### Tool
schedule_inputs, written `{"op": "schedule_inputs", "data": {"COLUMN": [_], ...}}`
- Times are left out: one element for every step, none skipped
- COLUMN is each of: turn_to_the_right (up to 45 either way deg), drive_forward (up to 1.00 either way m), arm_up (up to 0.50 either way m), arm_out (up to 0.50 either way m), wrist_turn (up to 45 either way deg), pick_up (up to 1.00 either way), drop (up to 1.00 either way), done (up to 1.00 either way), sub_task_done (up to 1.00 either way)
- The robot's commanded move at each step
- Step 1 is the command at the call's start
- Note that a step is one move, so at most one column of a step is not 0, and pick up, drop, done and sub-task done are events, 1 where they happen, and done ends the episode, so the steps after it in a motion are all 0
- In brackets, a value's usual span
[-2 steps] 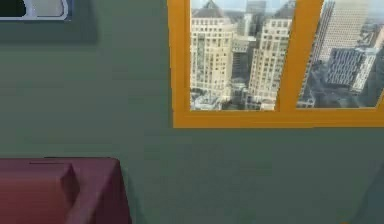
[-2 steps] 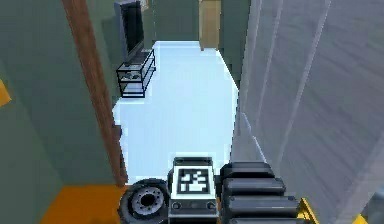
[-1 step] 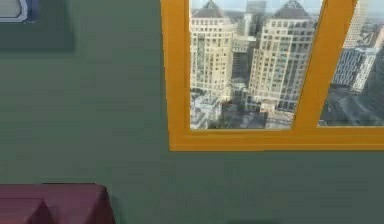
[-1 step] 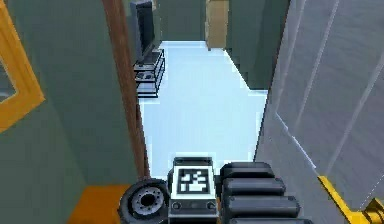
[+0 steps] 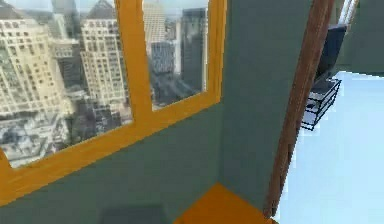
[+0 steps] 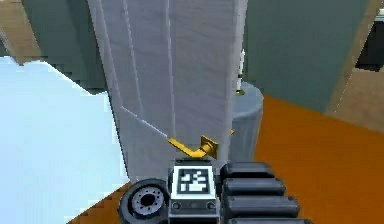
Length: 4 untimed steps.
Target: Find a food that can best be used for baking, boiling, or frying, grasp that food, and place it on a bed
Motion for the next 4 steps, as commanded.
{"op": "schedule_inputs", "data": {"turn_to_the_right": [45.0,9.0,0.0,3.0], "drive_forward": [0.0,0.0,1.0,0.0], "arm_up": [0.0,0.0,0.0,0.0], "arm_out": [0.0,0.0,0.0,0.0], "wrist_turn": [0.0,0.0,0.0,0.0], "pick_up": [0.0,0.0,0.0,0.0], "drop": [0.0,0.0,0.0,0.0], "done": [0.0,0.0,0.0,0.0], "sub_task_done": [0.0,0.0,0.0,0.0]}}
